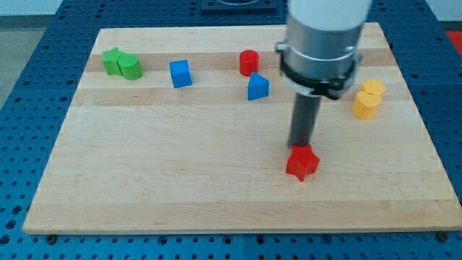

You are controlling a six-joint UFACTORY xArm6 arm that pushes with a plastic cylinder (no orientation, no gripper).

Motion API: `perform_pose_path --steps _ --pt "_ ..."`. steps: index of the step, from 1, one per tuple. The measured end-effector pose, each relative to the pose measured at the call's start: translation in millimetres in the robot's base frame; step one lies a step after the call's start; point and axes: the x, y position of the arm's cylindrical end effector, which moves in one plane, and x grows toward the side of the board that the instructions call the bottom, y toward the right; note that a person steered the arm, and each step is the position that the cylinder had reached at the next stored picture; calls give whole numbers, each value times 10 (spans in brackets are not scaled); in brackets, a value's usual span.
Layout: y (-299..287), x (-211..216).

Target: Move the red star to the bottom right of the board

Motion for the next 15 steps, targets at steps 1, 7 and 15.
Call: perform_pose_path --steps 1,7,15 --pt "393 0" --pt "-549 769" --pt "-443 -267"
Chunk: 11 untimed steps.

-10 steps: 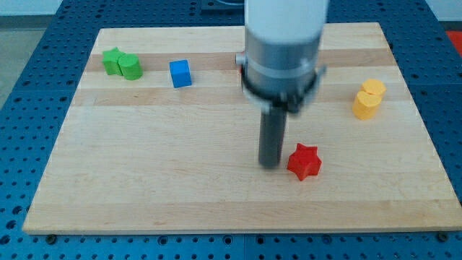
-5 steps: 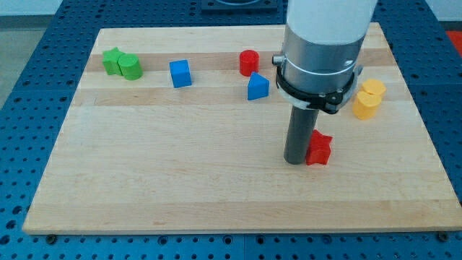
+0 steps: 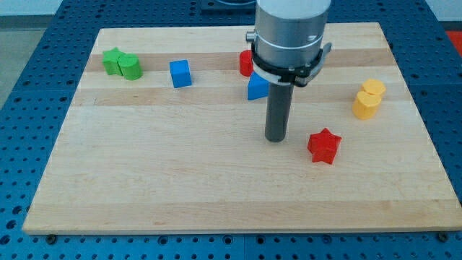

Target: Move the red star to the bottom right of the board

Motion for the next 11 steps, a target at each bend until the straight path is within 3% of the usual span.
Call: perform_pose_path --steps 3,6,11 --pt "473 139" --pt "676 727" --pt "1126 932"
